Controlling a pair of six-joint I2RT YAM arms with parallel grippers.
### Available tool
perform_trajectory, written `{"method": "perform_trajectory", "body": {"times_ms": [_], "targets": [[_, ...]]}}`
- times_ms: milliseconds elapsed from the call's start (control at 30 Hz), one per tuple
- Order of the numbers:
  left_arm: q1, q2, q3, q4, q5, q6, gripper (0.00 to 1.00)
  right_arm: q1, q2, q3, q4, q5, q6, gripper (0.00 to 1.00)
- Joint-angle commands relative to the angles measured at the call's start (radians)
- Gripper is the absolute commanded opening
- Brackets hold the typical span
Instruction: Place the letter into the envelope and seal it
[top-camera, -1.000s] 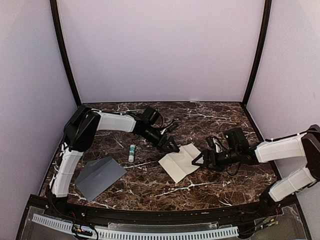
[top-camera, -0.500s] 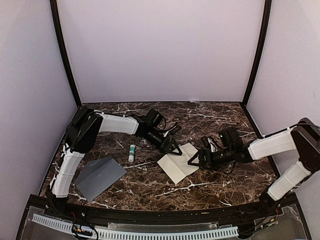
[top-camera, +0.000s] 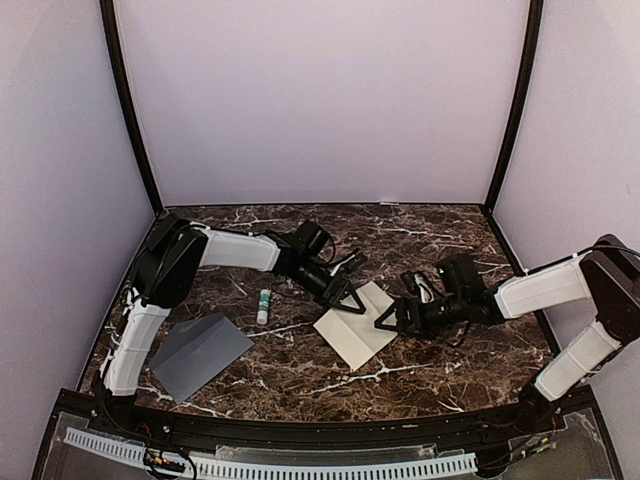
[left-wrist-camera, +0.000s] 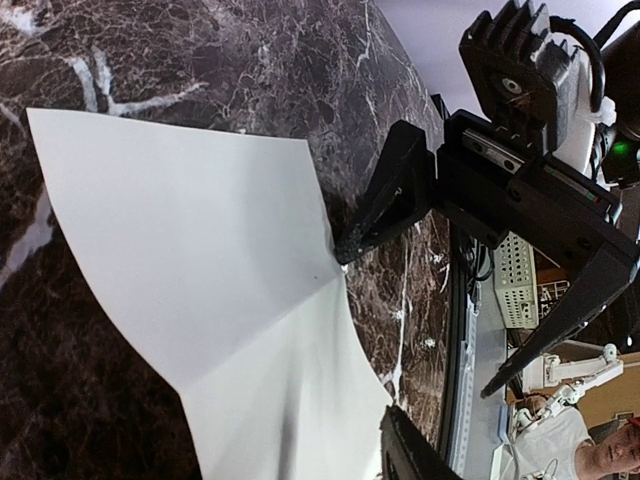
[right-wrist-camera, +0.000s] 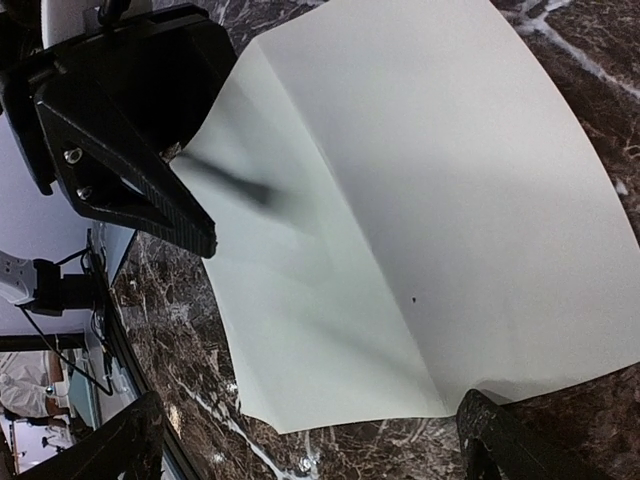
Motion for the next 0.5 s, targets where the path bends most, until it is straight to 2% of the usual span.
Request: {"method": "perform_trajectory", "body": {"times_ms": [0, 33, 100, 133, 200, 467], "targets": [[-0.015, -0.013, 0.012, 0.009, 0.038, 0.015, 0.35, 0.007, 0.002, 0.017, 0.001, 0.051, -0.012, 0.99], [-0.018, -0.015, 0.009, 0.015, 0.037, 0.015, 0.33, 0.008, -0.004, 0.014, 0.003, 0.056, -0.012, 0.99], [-0.02, -0.027, -0.002, 0.036, 0.032, 0.014, 0.2, 0.008, -0.016, 0.011, 0.009, 0.064, -0.013, 0.99], [-0.02, -0.039, -0.007, 0.042, 0.03, 0.01, 0.1, 0.007, -0.024, 0.009, 0.013, 0.068, -0.017, 0.99], [-0.021, -0.057, -0.016, 0.051, 0.021, 0.014, 0.01, 0.008, -0.04, 0.002, 0.028, 0.071, -0.019, 0.99], [-0.021, -0.154, -0.056, 0.016, -0.026, 0.063, 0.0, 0.008, -0.098, 0.005, 0.056, 0.047, -0.043, 0.99]]}}
